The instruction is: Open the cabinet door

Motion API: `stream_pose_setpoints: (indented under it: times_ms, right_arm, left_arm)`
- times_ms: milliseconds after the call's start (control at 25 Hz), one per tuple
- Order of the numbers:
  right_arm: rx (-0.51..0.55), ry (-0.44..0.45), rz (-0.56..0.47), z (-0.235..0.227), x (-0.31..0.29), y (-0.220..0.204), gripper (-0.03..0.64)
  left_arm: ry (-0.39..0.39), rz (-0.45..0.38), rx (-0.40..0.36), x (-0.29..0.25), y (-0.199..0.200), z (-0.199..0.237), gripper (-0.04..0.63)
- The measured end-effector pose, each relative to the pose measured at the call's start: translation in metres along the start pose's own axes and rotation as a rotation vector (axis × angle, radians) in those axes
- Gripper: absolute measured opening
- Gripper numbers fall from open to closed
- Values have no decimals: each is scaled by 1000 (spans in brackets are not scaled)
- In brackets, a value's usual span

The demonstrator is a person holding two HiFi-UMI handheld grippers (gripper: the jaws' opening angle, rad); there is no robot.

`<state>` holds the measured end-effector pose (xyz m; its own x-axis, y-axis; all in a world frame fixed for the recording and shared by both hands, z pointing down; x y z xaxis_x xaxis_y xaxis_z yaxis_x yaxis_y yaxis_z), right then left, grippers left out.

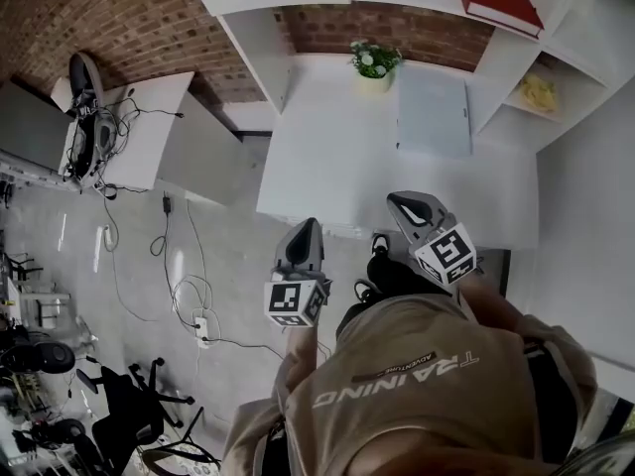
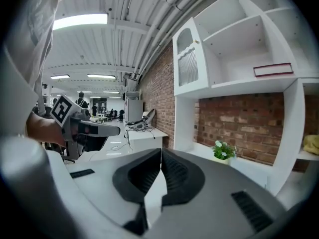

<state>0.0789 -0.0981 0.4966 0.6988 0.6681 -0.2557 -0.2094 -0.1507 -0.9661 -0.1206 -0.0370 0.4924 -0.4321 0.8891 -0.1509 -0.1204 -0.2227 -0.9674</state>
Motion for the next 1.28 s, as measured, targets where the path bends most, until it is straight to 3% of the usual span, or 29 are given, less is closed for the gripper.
stream_pose_setpoints:
  times_ms: [160, 440, 800, 1000, 1280]
  right_arm:
    - [23, 4, 20, -22, -21, -10, 14]
    - [-45, -11, -49, -69, -82, 3, 14]
    - [21, 24, -59, -115, -132, 21, 14]
    - [-17, -20, -49, -131, -138, 27, 14]
    - [-56, -151, -60, -138, -139, 39, 14]
  left_arm:
    - [-84, -7, 5, -38, 14, -7, 8]
    - [-81, 43, -42, -93, 44, 27, 8]
    - [-106, 31, -40, -164, 63, 51, 8]
    - [-158, 42, -18, -179, 63, 60, 8]
    - [-229, 45, -56, -192, 74, 90, 8]
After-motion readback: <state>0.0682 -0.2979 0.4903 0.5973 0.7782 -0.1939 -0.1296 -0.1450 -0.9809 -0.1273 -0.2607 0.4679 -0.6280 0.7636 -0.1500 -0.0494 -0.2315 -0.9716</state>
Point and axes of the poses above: the fingertips, and each gripper's own axes: x backward along the fingers, z to its left, y out of its top, the point moved 5 cm from there along x, backward along the fingers, and after that the axes turned 6 degrees about -y, right-handed, at the moved point
